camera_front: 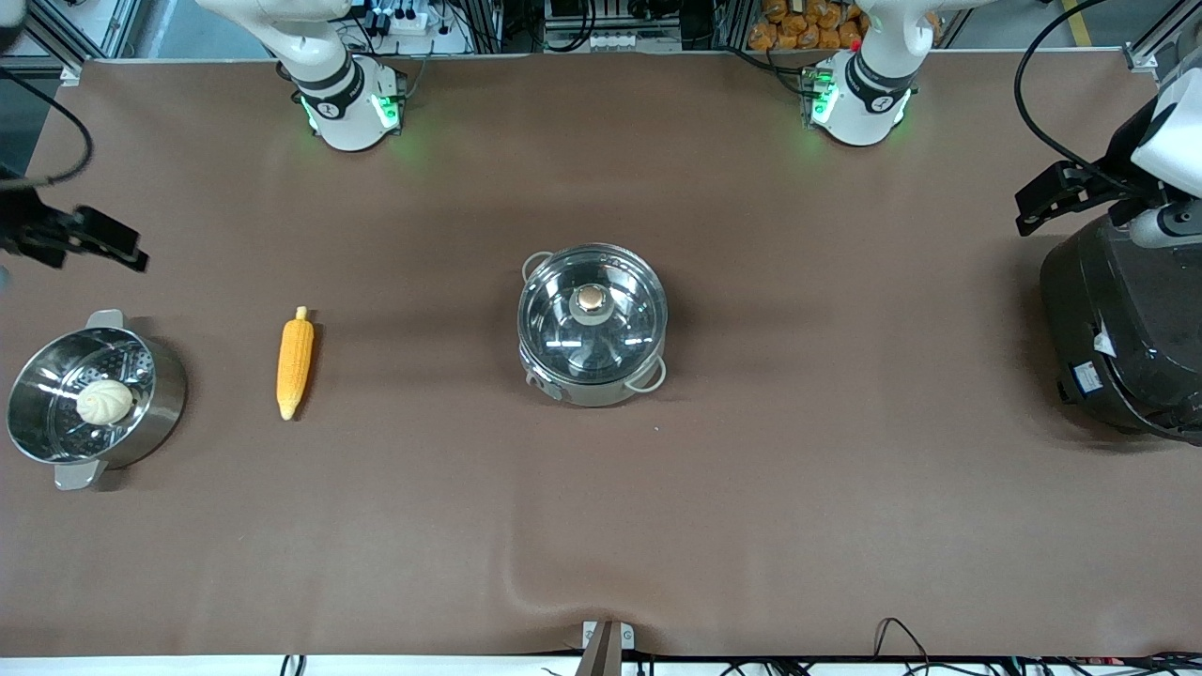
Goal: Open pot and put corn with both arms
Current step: 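Move the right gripper toward the corn while the left gripper rises, then grasp the corn with the right gripper while the left gripper grasps the lid knob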
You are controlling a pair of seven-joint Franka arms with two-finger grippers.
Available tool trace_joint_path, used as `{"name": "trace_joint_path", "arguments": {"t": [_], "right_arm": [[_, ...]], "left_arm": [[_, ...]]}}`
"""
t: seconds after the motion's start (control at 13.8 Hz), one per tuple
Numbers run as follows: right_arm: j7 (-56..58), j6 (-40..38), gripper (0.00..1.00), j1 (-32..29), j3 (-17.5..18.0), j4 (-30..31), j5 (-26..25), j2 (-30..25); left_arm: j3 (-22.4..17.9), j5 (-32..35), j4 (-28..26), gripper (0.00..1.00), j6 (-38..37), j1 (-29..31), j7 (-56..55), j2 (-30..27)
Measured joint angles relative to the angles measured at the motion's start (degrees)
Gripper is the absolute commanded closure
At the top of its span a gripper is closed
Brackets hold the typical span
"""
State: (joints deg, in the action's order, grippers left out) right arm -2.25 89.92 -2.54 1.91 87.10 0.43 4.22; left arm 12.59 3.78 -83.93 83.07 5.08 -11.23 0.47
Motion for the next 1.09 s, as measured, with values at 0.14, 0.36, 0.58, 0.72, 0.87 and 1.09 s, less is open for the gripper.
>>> {"name": "trace_joint_path", "arguments": {"t": [0.14,0.36,0.58,0.72,0.87,1.09], "right_arm": [[-0.2,4.5,0.00,0.5,0.0,3.0,0.0,1.1],[-0.3,12.5,0.00,0.5,-0.1,9.7,0.5,1.8],[-0.3,20.6,0.00,0.5,-0.1,17.8,0.6,2.1],[-0.3,27.5,0.00,0.5,-0.1,24.4,0.6,2.2],[-0.3,35.7,0.00,0.8,-0.1,32.0,0.6,2.6],[0.0,40.4,0.00,1.4,0.0,37.2,0.5,6.0]], "left_arm": [[0.1,0.0,0.0,0.00,0.0,-0.3,0.1,0.0],[1.0,0.0,-0.1,0.00,0.0,-2.0,0.1,0.5],[2.9,0.0,-0.2,0.00,2.3,-7.3,-6.4,2.9],[4.1,0.0,-0.4,0.00,4.0,-12.7,-17.3,5.7],[4.4,0.0,-0.5,0.00,8.6,-19.2,-29.0,9.3],[4.4,0.1,0.0,0.00,15.3,-28.6,-43.9,15.7]]}}
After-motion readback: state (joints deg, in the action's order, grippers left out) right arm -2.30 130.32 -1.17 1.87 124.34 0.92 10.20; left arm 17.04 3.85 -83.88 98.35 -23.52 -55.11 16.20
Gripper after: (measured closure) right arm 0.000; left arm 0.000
